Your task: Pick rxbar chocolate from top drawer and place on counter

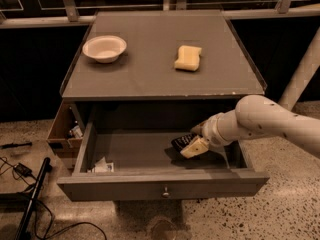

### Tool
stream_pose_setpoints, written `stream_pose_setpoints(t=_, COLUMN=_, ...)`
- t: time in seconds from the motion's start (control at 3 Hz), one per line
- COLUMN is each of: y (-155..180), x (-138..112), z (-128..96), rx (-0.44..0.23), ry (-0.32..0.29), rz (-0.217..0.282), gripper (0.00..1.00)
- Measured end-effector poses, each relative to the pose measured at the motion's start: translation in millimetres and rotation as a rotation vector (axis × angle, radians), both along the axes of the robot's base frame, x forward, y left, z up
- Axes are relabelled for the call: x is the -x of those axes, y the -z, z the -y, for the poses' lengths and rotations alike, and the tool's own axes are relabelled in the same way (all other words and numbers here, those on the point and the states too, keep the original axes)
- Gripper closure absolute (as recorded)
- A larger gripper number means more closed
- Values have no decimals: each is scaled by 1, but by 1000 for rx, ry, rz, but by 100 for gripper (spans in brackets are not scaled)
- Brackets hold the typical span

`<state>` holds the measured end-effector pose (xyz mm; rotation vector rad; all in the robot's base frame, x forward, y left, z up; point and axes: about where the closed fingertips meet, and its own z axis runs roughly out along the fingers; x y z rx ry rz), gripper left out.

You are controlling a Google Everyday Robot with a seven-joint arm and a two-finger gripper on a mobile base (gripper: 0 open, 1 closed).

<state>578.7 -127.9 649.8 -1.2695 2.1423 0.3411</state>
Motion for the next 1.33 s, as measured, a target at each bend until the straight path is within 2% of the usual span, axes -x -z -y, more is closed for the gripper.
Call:
stream_pose_setpoints(t=0.33, y=-47, x=14, z=4, rx=10, ry=-112, rz=16, gripper=100)
stream_pose_setpoints(t=0.67, y=-108, x=27, z=2, rx=-5, ry=-213, rz=43, gripper=100)
stream_pose_setpoints(t=1.0, y=-107, x=44, z=-1, rx=-7, ry=-261, rz=-10, gripper=100)
stream_pose_setpoints(t=1.33, y=-107, x=44, z=-1, rx=-7, ry=-261, rz=-10, gripper=100)
